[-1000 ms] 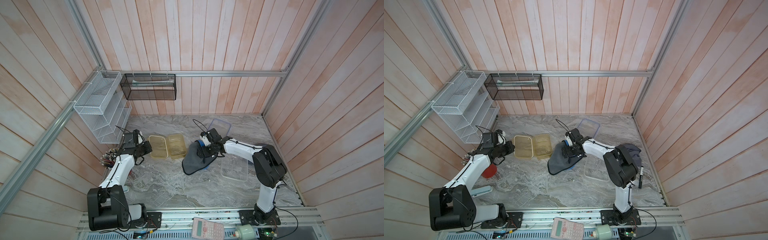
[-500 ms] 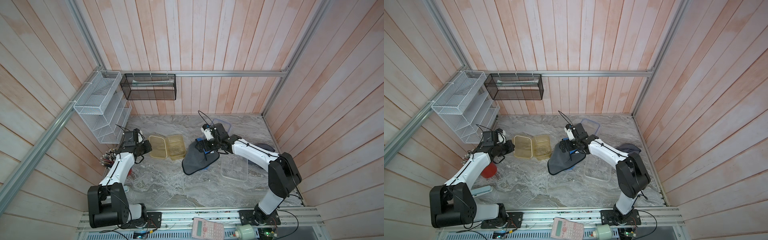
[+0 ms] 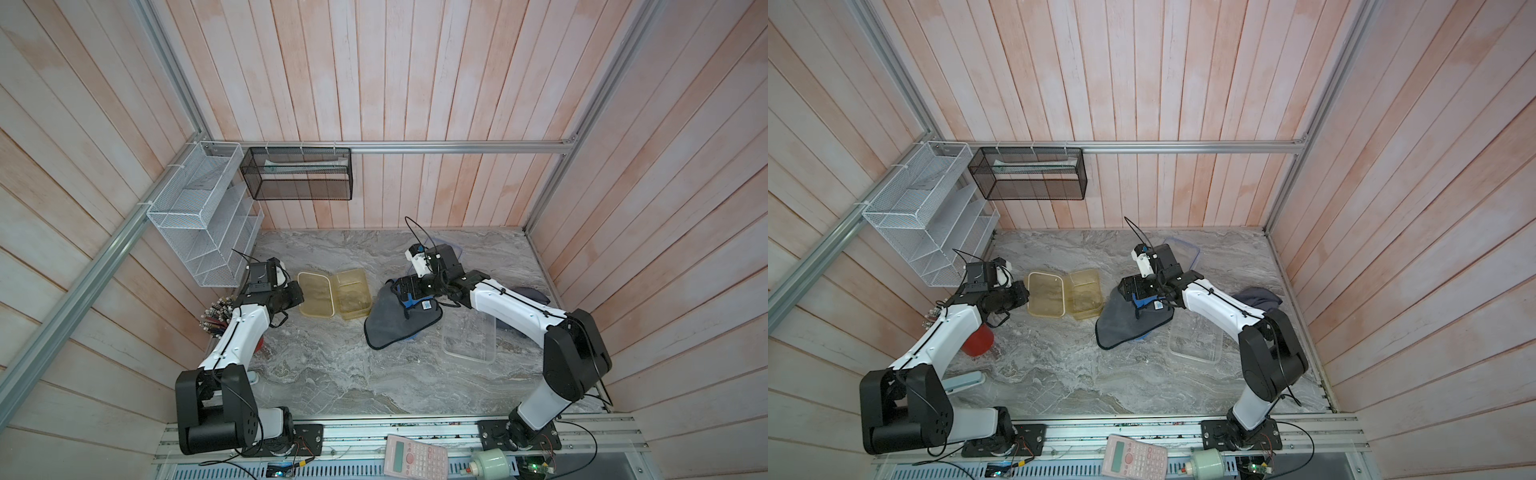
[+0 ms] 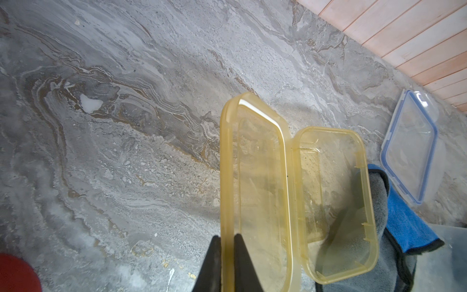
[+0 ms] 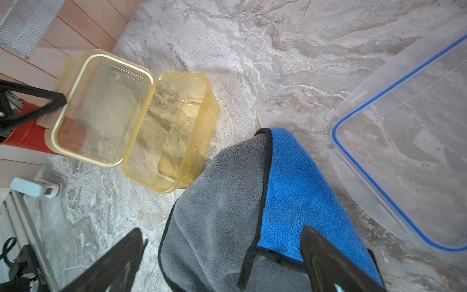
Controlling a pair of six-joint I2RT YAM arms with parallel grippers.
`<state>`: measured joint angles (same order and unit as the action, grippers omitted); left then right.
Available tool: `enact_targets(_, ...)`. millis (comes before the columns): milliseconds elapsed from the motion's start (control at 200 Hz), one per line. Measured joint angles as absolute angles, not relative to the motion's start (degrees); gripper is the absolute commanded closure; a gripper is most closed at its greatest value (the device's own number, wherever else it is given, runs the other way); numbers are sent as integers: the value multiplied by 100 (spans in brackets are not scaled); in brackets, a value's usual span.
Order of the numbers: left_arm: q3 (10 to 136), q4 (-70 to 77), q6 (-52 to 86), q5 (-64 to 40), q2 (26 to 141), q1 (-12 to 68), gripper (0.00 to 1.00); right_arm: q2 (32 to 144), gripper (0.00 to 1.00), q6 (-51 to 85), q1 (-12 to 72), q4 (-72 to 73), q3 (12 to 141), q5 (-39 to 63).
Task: Wipe the insides of the lunch boxes
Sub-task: Place the cleaning item at the center of the board, then place the lunch box at the center of the board.
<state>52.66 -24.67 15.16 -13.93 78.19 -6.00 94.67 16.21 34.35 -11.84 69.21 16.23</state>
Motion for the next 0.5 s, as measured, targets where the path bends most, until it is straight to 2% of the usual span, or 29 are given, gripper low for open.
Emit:
enact_targets(85,5266,-2467,1516,-1385,7819,-600,89,9448,3,1754,3435,-934,6893,1767)
enact_targets(250,5269,-2467,1516,-1389,7819,-600,88,9887,14,2126,3435,-399,6938,2209)
enact_targets(500,5269,-2462,1516,-1391,7819,-600,86,11039,19,2797,3544,316,6980,2738)
